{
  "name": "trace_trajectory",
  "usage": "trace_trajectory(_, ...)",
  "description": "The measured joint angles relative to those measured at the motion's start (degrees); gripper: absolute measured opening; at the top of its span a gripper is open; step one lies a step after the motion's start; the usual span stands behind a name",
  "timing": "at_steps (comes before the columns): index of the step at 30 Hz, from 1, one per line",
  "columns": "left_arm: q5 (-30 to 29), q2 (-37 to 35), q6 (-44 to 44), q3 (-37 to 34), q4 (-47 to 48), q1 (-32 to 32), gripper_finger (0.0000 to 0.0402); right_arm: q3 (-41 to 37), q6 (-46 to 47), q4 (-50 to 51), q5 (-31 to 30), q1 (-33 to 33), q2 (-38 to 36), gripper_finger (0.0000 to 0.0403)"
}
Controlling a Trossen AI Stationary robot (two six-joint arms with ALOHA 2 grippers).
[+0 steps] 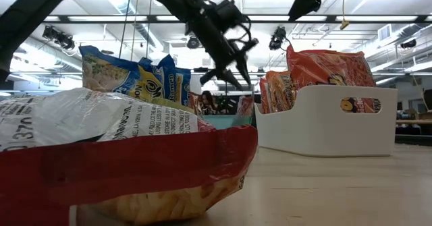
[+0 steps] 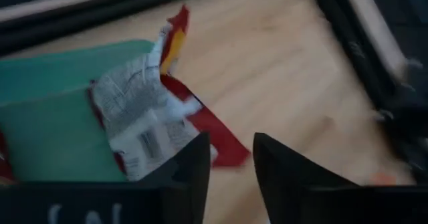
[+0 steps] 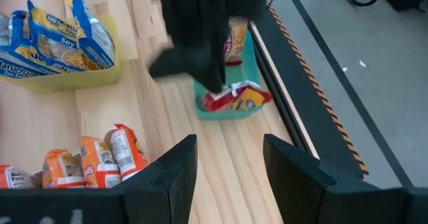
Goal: Sort Maruchan noodles
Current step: Put the left orange noodle pack into the white bin
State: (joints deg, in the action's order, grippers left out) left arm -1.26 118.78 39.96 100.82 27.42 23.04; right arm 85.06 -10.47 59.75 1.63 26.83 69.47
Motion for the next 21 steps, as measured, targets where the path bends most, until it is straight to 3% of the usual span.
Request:
trace_trajectory(4, 8.0, -5.4, -4.5, 1.9, 5.5, 1.1, 0.0135, 0.0, 0.2, 0.9, 0.0, 0.0, -0.2, 0.0177)
trace_trajectory(8, 10.3, -12.8, -9.4, 3.0, 14.7, -3.3, 0.0130, 0.0, 0.8, 0.9, 0.0, 0.0, -0.4, 0.0177)
trace_trajectory(14, 8.3, -21.0, -8.8, 3.1, 31.9, -19.3, 0.0128, 0.0, -0.8, 0.8, -0.1, -0.7, -0.4, 0.0177)
trace_trajectory(17, 6.5, -22.2, -1.4, 3.0, 41.1, -29.0, 0.0136, 0.0, -3.0, 1.5, -2.1, -3.0, -0.9, 0.0177)
trace_trajectory(21, 10.9, -22.5, 10.0, 3.0, 52.1, -41.1, 0.0160, 0.0, -2.6, 3.7, -8.1, -9.0, -2.1, 0.0177)
